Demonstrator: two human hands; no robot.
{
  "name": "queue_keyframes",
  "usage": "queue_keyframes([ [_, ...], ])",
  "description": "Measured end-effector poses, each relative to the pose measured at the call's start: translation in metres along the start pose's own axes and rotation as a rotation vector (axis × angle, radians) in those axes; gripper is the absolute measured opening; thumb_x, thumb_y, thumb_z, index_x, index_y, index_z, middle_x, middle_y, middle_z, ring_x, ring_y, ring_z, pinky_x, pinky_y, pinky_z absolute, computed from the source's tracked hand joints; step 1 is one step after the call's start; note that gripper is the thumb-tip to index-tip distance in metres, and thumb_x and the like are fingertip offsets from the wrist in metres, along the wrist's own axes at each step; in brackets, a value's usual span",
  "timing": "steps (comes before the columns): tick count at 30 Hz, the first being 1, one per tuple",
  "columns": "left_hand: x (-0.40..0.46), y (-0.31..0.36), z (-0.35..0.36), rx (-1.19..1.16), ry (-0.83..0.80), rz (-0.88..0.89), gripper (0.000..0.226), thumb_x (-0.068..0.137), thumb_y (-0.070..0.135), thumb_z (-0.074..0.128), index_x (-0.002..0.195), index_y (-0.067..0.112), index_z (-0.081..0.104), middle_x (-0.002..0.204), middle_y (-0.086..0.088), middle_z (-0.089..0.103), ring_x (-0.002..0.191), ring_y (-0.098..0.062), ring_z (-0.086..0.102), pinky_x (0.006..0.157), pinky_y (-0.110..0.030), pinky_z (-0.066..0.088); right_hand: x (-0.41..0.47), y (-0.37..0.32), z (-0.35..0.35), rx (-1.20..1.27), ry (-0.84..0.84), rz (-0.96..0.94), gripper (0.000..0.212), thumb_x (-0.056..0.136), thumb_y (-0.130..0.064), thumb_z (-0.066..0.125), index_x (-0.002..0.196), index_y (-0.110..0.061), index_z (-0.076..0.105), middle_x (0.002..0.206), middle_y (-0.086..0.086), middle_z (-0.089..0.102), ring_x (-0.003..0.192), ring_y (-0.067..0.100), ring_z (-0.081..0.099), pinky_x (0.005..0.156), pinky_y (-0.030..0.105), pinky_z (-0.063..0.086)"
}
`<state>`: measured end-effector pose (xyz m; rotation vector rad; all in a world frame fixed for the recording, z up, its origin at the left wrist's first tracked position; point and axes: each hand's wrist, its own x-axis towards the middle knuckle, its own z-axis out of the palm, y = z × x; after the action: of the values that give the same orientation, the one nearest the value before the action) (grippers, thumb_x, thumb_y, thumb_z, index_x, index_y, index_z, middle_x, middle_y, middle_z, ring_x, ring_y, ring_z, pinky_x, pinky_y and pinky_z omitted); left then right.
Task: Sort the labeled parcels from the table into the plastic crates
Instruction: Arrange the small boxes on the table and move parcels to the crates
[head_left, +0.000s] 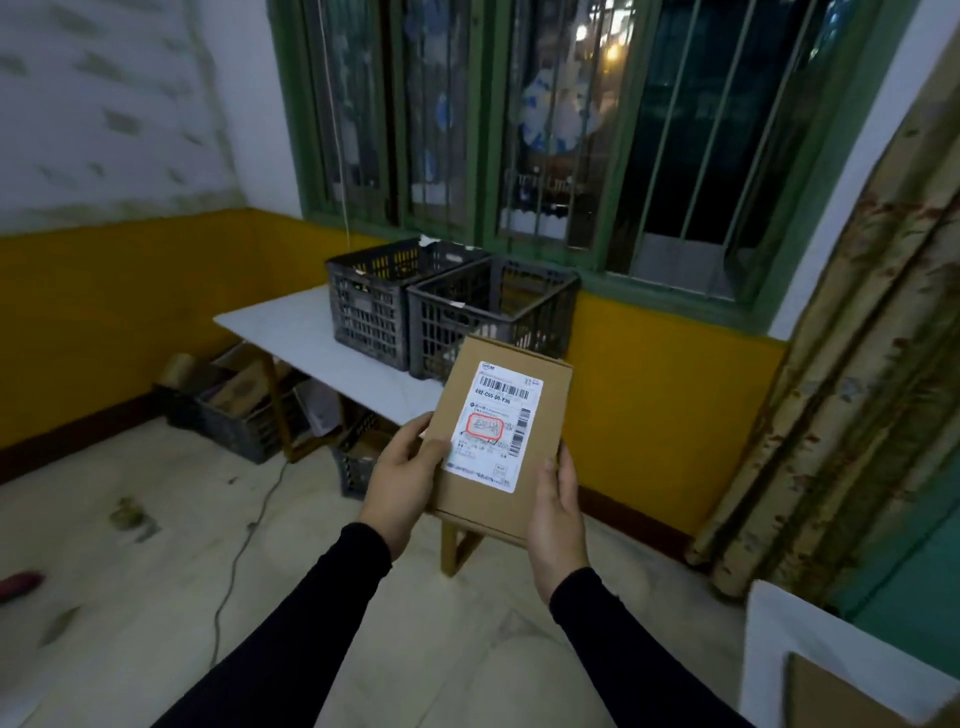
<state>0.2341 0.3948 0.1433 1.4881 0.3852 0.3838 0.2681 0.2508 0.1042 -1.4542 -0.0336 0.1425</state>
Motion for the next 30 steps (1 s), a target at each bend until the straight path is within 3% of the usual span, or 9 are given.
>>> queue_keyframes([
  [2,0.029,0.004,-0.014,0.003,0.003,-0.006,0.028,0.098,0.021,0.052,0.122,0.033,0.056,0.106,0.011,0.066,0.086,-0.005,0.063,0.061,-0.023,0.050,0.021,-0.005,0.024,0.006,0.001,0.005,0.045,0.106,-0.043,0.030,0.151,-0.044,0.025,0.132,-0.006,0.054,0.101,0.004,0.057,0.069,0.024,0.051],
  [5,0.071,0.007,-0.024,-0.003,-0.013,-0.018,0.028,0.098,0.022,0.052,0.123,0.034,0.055,0.110,0.007,0.066,0.094,-0.014,0.065,0.074,-0.041,0.059,0.058,-0.010,0.049,0.005,0.004,-0.003,0.040,0.106,-0.042,0.030,0.145,-0.048,0.027,0.124,-0.009,0.057,0.098,0.003,0.058,0.066,0.022,0.050],
  [8,0.124,0.003,-0.029,0.028,-0.003,0.004,0.028,0.098,0.022,0.051,0.123,0.034,0.053,0.109,0.007,0.066,0.093,-0.013,0.064,0.069,-0.030,0.054,0.107,-0.009,0.073,0.013,-0.016,0.006,0.038,0.106,-0.044,0.030,0.143,-0.052,0.027,0.120,-0.011,0.059,0.094,0.000,0.059,0.058,0.014,0.049],
  [10,0.169,0.004,-0.031,0.061,0.002,0.029,0.031,0.097,0.024,0.052,0.126,0.033,0.053,0.111,0.005,0.066,0.095,-0.014,0.065,0.073,-0.031,0.054,0.152,-0.008,0.091,0.012,-0.035,-0.001,0.041,0.106,-0.044,0.030,0.147,-0.047,0.024,0.118,-0.010,0.058,0.091,-0.001,0.058,0.054,0.009,0.047],
  [15,0.267,0.012,-0.032,0.116,0.023,0.066,0.036,0.096,0.029,0.054,0.133,0.028,0.052,0.118,0.002,0.065,0.101,-0.017,0.064,0.084,-0.037,0.055,0.243,-0.016,0.125,0.080,-0.094,-0.006,0.044,0.106,-0.045,0.030,0.150,-0.045,0.023,0.137,-0.003,0.054,0.099,0.004,0.057,0.070,0.020,0.049],
  [20,0.376,0.035,-0.017,0.173,0.020,0.119,0.028,0.099,0.027,0.050,0.127,0.027,0.051,0.114,0.007,0.063,0.096,-0.009,0.061,0.072,-0.026,0.049,0.347,-0.037,0.151,0.070,-0.103,-0.059,0.045,0.106,-0.041,0.031,0.150,-0.043,0.022,0.136,-0.005,0.053,0.099,0.003,0.057,0.067,0.016,0.049],
  [24,0.457,0.033,0.001,0.188,-0.035,0.101,0.024,0.100,0.029,0.047,0.125,0.029,0.049,0.110,0.007,0.064,0.093,-0.010,0.062,0.068,-0.030,0.053,0.412,-0.041,0.162,0.018,-0.059,-0.072,0.043,0.107,-0.039,0.031,0.150,-0.041,0.025,0.124,-0.010,0.058,0.090,-0.004,0.059,0.058,0.009,0.048],
  [26,0.501,0.029,0.013,0.212,-0.076,0.131,0.029,0.101,0.031,0.046,0.130,0.029,0.050,0.112,0.006,0.065,0.094,-0.009,0.062,0.076,-0.033,0.054,0.448,-0.043,0.165,0.000,-0.010,-0.088,0.037,0.107,-0.036,0.031,0.143,-0.042,0.028,0.111,-0.019,0.058,0.080,-0.009,0.061,0.055,0.007,0.047],
  [30,0.593,0.022,0.036,0.227,-0.236,0.180,0.026,0.103,0.028,0.044,0.128,0.030,0.050,0.112,0.010,0.063,0.097,-0.007,0.061,0.084,-0.030,0.048,0.528,-0.045,0.170,-0.076,0.096,-0.115,0.043,0.107,-0.035,0.035,0.149,-0.040,0.024,0.121,-0.017,0.055,0.091,-0.007,0.057,0.067,0.010,0.052],
])
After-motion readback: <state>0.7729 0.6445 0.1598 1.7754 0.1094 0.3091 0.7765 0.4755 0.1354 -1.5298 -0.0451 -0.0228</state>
